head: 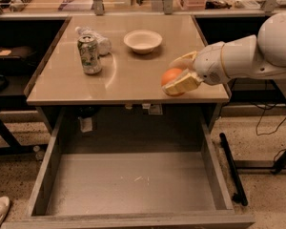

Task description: Pick orange from top drawer and place on counter

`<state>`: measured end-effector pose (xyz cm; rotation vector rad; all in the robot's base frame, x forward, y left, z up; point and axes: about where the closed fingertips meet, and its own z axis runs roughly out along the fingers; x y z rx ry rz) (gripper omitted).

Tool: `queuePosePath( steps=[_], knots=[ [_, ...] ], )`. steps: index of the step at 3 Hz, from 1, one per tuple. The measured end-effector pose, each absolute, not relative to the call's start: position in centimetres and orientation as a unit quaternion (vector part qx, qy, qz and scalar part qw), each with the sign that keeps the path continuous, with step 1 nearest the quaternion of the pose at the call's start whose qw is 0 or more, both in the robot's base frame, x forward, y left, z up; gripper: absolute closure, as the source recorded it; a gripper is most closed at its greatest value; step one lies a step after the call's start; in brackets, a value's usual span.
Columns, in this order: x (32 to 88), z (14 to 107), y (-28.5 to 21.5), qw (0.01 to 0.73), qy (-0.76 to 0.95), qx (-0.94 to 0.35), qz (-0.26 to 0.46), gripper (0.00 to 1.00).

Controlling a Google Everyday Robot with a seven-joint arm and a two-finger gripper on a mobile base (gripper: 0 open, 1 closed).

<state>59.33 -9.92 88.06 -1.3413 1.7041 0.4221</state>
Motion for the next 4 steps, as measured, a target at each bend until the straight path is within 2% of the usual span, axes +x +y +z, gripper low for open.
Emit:
queuePosePath(
  steps=[2, 4],
  knots=[
    [68.5, 91.7, -14.1, 0.556, 0.697, -0.442, 0.097, 1.0],
    [74.0, 91.2, -15.7, 0.566, 0.71, -0.407, 0.102, 1.0]
  ],
)
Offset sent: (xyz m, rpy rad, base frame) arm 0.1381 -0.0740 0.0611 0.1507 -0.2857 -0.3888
